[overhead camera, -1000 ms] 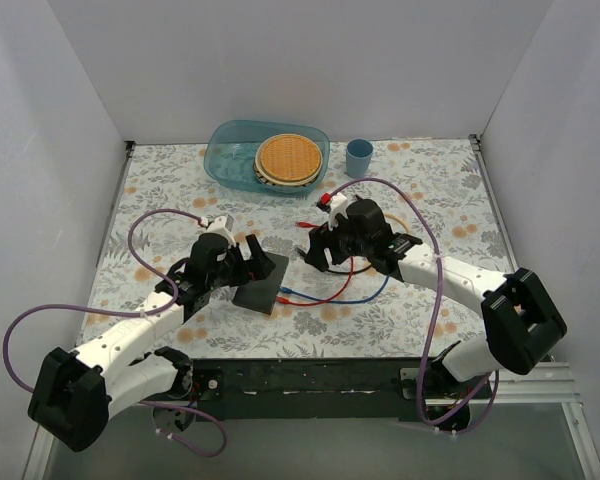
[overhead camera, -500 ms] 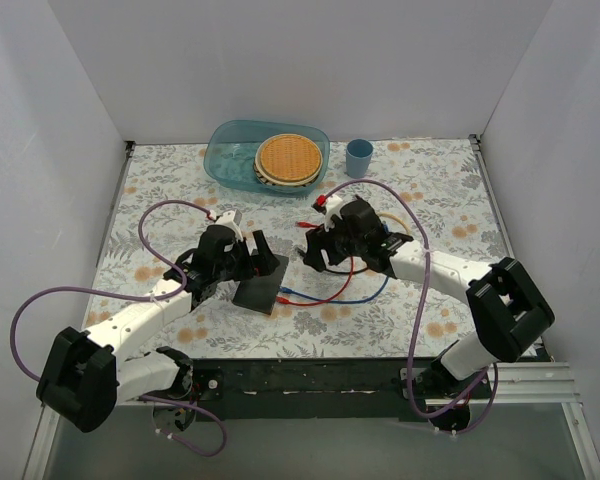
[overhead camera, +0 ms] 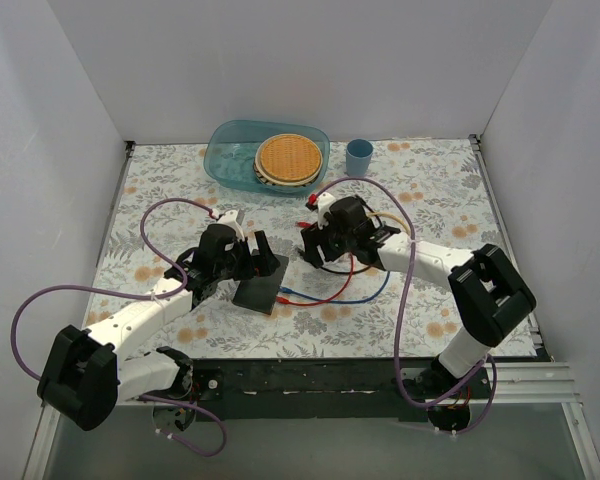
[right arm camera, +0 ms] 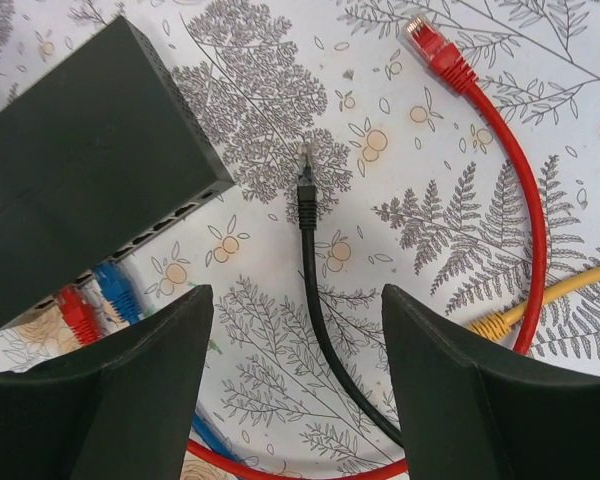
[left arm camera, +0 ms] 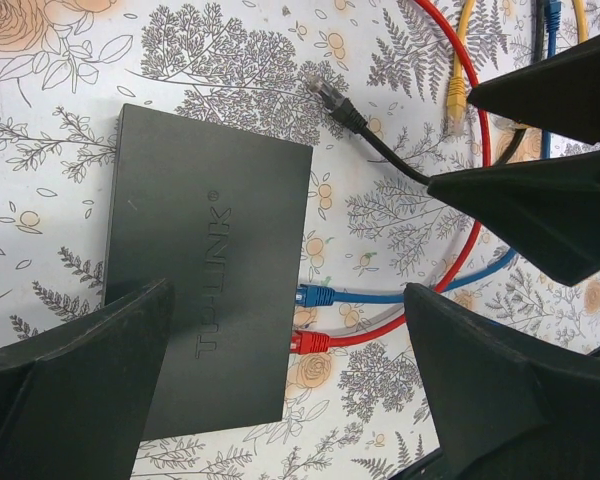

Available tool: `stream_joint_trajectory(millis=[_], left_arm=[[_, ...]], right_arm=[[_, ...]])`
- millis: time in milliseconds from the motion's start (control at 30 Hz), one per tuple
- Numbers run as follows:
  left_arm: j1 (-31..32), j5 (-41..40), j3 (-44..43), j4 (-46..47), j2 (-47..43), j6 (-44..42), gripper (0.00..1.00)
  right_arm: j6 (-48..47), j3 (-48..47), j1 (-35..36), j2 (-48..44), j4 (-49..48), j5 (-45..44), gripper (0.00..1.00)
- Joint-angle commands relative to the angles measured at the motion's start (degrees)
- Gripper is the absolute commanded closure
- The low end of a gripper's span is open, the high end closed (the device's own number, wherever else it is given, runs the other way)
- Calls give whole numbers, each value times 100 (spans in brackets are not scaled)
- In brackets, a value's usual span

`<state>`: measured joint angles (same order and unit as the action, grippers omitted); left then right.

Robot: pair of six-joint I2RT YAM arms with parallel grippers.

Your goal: Insert the plug into the switch port

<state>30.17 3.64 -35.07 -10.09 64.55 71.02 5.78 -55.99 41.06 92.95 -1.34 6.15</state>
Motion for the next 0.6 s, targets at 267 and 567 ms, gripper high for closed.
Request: stream_joint_trajectory(millis=[267, 567], left_arm=[[24, 172, -53, 59, -206, 34, 2], [24, 242, -44, 7, -338, 26, 2]], right_arm=[[-103, -368, 201, 636, 126, -131, 36], [-33, -826, 333, 1234, 582, -553, 43]])
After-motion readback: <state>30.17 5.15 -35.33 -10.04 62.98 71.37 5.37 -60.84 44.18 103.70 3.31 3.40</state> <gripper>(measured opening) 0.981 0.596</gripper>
